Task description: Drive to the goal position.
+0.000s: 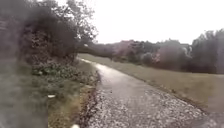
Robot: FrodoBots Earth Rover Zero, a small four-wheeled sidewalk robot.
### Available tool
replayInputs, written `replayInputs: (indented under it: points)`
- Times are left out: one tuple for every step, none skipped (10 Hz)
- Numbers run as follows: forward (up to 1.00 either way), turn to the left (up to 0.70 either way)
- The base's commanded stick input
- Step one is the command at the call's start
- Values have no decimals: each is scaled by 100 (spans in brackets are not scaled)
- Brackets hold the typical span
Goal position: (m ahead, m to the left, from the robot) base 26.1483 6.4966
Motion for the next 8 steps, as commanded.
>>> replayInputs:
  points:
    - [70, 0]
    - [70, 0]
    - [70, 0]
    - [70, 0]
    - [70, 0]
    - [70, 0]
    - [70, 0]
    - [70, 0]
